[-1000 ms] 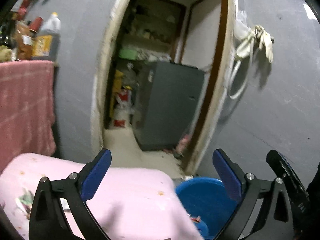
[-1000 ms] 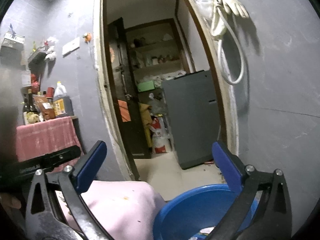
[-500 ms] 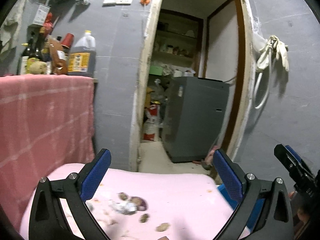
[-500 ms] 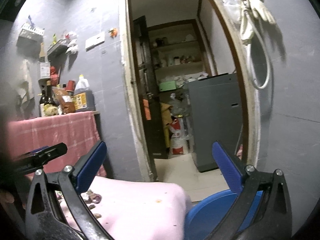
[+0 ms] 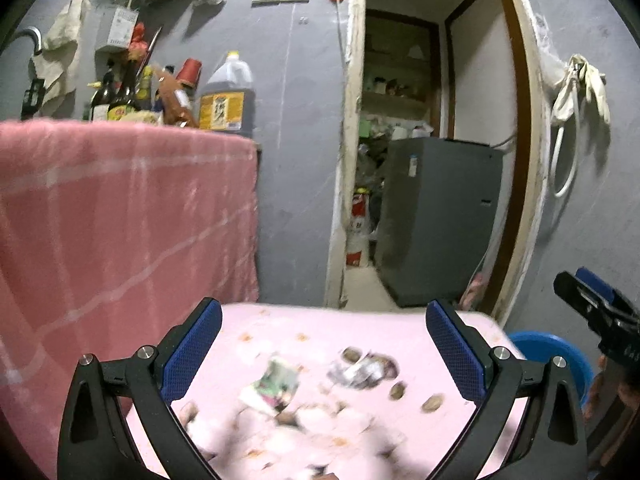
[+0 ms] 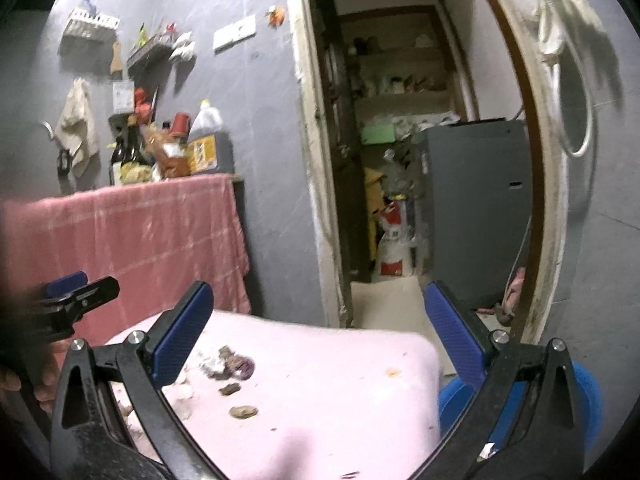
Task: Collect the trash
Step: 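Move both tools back over the remaining trash on the stool, then grasp the green-pink paper card with left tool while right tool grasps the tan scrap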
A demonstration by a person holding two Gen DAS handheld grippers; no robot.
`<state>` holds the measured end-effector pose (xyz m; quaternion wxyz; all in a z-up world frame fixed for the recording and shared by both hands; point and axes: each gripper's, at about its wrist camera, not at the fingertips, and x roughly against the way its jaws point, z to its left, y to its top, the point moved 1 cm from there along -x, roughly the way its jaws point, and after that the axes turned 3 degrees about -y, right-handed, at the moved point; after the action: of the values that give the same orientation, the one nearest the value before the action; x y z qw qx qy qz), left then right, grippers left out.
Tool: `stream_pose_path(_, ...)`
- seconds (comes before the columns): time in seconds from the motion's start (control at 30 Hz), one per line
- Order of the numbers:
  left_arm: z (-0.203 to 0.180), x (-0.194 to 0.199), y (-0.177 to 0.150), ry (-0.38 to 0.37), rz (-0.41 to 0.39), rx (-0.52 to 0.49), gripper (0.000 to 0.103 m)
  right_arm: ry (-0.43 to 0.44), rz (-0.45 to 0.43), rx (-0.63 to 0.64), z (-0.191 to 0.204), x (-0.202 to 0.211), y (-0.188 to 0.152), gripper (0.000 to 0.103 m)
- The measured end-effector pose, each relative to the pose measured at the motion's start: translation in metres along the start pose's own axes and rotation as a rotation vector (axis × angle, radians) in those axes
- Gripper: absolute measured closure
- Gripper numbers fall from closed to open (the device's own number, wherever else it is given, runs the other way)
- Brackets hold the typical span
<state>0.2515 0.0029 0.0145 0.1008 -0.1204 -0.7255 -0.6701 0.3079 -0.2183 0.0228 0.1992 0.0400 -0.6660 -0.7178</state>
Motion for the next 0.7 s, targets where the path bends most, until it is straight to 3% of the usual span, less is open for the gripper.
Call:
stream_pose_path(0.23, 0.019, -0.002, -0.024, 0.030, 0.073, -0.038, 0.003, 0.045, 0.093, 0.025, 0.021, -0.021, -0.013, 0.000)
stream_pose_path(0.53, 0.031, -0.022, -0.040, 0.038, 0.187, -0.048, 0.003, 0.021, 0.227, 0.055, 0.029, -0.046, -0.030, 0.001)
stream_pose_path(0.7, 0.039, -0.043, -0.045, 0.047, 0.281, -0.033, 0.003, 0.034, 0.316, 0.071, 0.032, -0.058, -0.039, 0.006)
